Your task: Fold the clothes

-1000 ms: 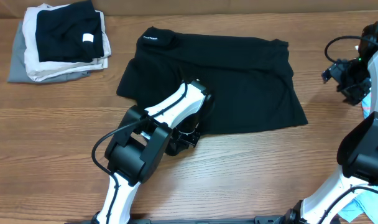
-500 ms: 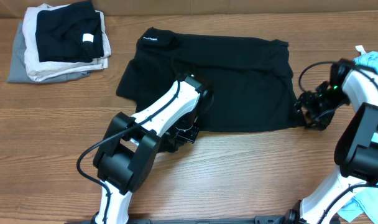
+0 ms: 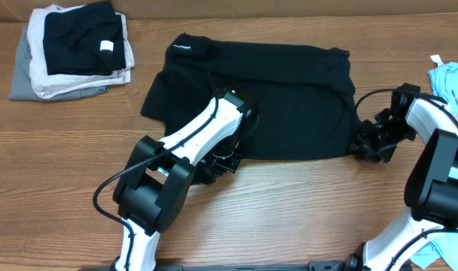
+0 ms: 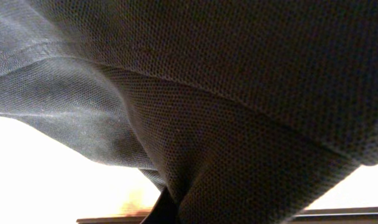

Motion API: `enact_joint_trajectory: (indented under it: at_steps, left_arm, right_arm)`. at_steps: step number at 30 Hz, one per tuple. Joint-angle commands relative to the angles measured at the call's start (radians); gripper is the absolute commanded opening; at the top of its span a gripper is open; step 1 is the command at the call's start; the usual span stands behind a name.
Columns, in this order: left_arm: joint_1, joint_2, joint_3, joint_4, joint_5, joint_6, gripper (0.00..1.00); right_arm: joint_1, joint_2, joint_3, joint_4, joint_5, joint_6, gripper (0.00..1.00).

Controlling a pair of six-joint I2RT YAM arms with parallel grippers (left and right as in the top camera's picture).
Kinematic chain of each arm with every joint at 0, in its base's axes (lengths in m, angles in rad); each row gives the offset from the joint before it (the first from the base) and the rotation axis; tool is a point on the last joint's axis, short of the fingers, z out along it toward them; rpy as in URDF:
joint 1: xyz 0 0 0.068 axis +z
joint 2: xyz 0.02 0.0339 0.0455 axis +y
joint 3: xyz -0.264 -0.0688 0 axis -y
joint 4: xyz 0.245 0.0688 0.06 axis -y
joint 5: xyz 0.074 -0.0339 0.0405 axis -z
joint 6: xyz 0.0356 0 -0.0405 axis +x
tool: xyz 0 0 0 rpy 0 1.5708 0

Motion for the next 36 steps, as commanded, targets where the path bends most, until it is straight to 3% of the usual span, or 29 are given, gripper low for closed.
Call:
enact_joint_trajectory:
  at_steps: [1, 2, 3, 9, 15, 21, 25, 27, 29, 36]
  left_arm:
    - [0.006, -0.019, 0.009, 0.005, -0.021, -0.013, 0.04]
    - [0.006, -0.019, 0.010, 0.005, -0.021, -0.013, 0.04]
    - [0.006, -0.021, 0.010, 0.005, -0.023, -0.013, 0.04]
    - [0.005, -0.100, 0.067, -0.062, -0.111, -0.038, 0.04]
    - [0.006, -0.266, 0.280, -0.187, -0.174, -0.080, 0.04]
    - [0.005, -0.385, 0.607, -0.251, -0.158, -0.077, 0.04]
    - [0.005, -0.458, 0.777, -0.251, -0.158, -0.069, 0.04]
    - [0.004, -0.512, 0.850, -0.251, -0.159, -0.061, 0.04]
    - [0.004, -0.551, 0.888, -0.250, -0.163, -0.056, 0.04]
    - [0.013, -0.586, 0.921, -0.248, -0.274, -0.054, 0.04]
  right_arm:
    - [0.011, 0.021, -0.025, 0.069, 0.013, 0.016, 0.18]
    - [0.011, 0.021, -0.024, 0.081, 0.013, 0.022, 0.07]
    - [0.011, 0.021, -0.023, 0.090, 0.013, 0.033, 0.04]
    - [0.011, -0.023, 0.030, 0.041, 0.004, 0.039, 0.04]
    - [0.011, -0.248, 0.146, -0.077, 0.004, 0.039, 0.04]
    - [0.011, -0.527, 0.461, -0.317, 0.002, 0.033, 0.04]
    - [0.011, -0.612, 0.745, -0.502, 0.089, 0.034, 0.04]
    - [0.011, -0.622, 0.969, -0.627, 0.131, 0.033, 0.04]
    - [0.011, -0.621, 1.093, -0.656, 0.139, 0.032, 0.04]
    - [0.011, -0.608, 1.203, -0.654, 0.128, 0.064, 0.04]
